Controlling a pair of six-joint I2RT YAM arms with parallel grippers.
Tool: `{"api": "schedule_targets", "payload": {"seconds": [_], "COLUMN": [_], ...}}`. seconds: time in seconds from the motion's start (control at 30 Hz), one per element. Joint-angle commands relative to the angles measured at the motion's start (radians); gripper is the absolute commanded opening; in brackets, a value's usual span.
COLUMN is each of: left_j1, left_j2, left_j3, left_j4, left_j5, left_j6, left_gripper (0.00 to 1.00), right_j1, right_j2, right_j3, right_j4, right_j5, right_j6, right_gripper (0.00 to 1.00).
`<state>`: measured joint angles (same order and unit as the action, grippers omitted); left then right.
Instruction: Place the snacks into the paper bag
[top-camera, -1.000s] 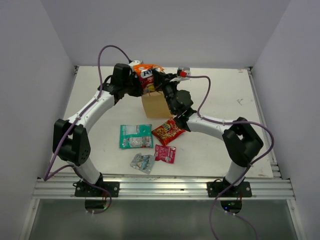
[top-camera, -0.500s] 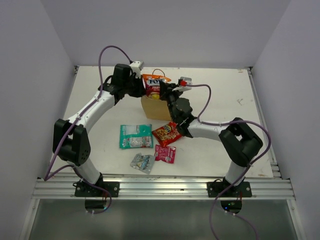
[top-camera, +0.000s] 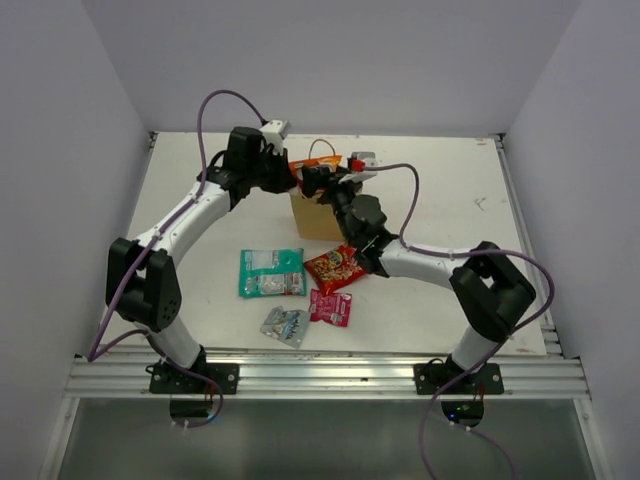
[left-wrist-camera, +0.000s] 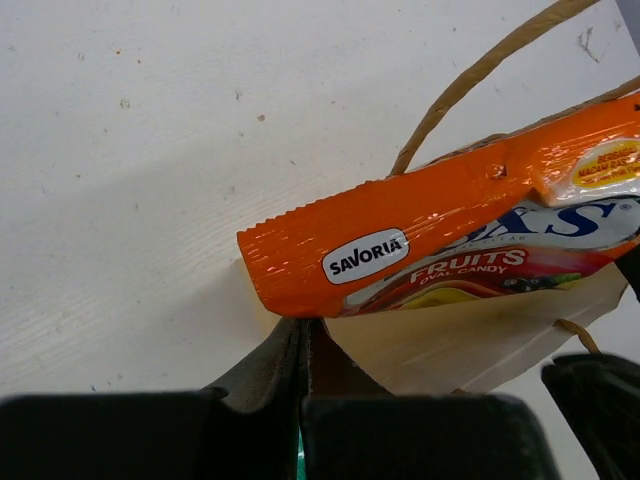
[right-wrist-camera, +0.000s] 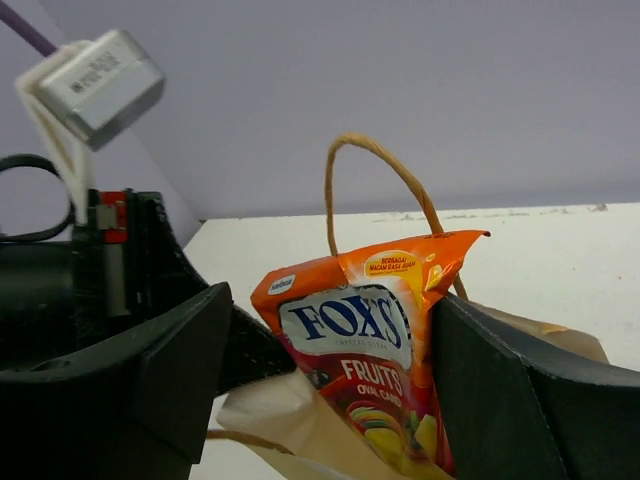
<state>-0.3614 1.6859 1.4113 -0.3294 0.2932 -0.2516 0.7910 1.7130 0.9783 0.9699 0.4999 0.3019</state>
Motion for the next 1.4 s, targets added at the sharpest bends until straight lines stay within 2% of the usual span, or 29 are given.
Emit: {"api": "schedule_targets", "payload": {"seconds": [0.0, 0.1, 0.13, 0.17, 0.2, 0.23, 0.27, 0.37, 0.4, 0.53, 0.63, 0.77, 1.07, 1.23, 1.27, 1.3, 1.37], "left_j1": [-0.007, -0.007, -0.008, -0.008, -0.008, -0.008, -0.01, -0.01, -0.013, -0.017, -0.019, -0.022, -0.031, -0.04, -0.04, -0.042, -0.044], "left_j2": [-0.031, -0.054, -0.061, -0.075, -0.081, -0.083, -0.084, -0.08, -0.083, -0.094, -0.092, -0.092, -0.104, -0.12, -0.121, -0.126, -0.129], "left_j3": [-0.008, -0.029, -0.044, -0.052, -0.058, -0.061, -0.06, -0.057, -0.057, -0.058, -0.057, -0.06, -0.063, -0.08, -0.08, -0.08, -0.083], "left_j4": [0.044, 0.073, 0.084, 0.092, 0.102, 0.105, 0.108, 0.105, 0.102, 0.102, 0.099, 0.092, 0.05, 0.053, 0.053, 0.052, 0.05], "left_j5": [0.027, 0.017, 0.014, 0.011, 0.003, 0.003, 0.001, 0.011, 0.012, 0.0, 0.0, -0.003, -0.051, -0.058, -0.062, -0.069, -0.075], "left_j6": [-0.012, -0.014, -0.014, -0.015, -0.015, -0.015, -0.018, -0.021, -0.021, -0.018, -0.018, -0.02, -0.041, -0.046, -0.048, -0.048, -0.046], "left_gripper": [0.0, 0.0, 0.0, 0.0, 0.0, 0.0, 0.0, 0.0, 0.0, 0.0, 0.0, 0.0, 0.0, 0.0, 0.0, 0.0, 0.0], "right_j1": [0.005, 0.017, 0.022, 0.027, 0.03, 0.03, 0.03, 0.031, 0.03, 0.03, 0.03, 0.03, 0.03, 0.028, 0.028, 0.027, 0.027], "right_j2": [-0.125, -0.245, -0.277, -0.349, -0.38, -0.403, -0.441, -0.489, -0.562, -0.621, -0.612, -0.527, -0.25, -0.103, -0.086, -0.073, -0.055], "right_j3": [0.085, 0.097, 0.097, 0.094, 0.094, 0.103, 0.102, 0.011, -0.069, -0.18, -0.323, -0.475, -0.547, -0.535, -0.527, -0.523, -0.527], "right_j4": [0.009, -0.086, -0.164, -0.209, -0.261, -0.386, -0.436, -0.485, -0.549, -0.649, -0.637, -0.506, -0.24, -0.165, -0.154, -0.152, -0.145], "right_j5": [-0.099, -0.152, -0.161, -0.167, -0.167, -0.164, -0.162, -0.121, -0.115, -0.119, -0.13, -0.139, -0.208, -0.212, -0.218, -0.222, -0.238], "right_j6": [-0.076, -0.119, -0.133, -0.145, -0.156, -0.161, -0.171, -0.184, -0.147, -0.026, 0.052, 0.103, 0.118, 0.1, 0.103, 0.105, 0.121], "right_gripper": [0.8, 0.82, 0.82, 0.87, 0.98, 0.99, 0.99, 0.98, 0.97, 0.96, 0.96, 0.95, 0.93, 0.9, 0.88, 0.78, 0.66]}}
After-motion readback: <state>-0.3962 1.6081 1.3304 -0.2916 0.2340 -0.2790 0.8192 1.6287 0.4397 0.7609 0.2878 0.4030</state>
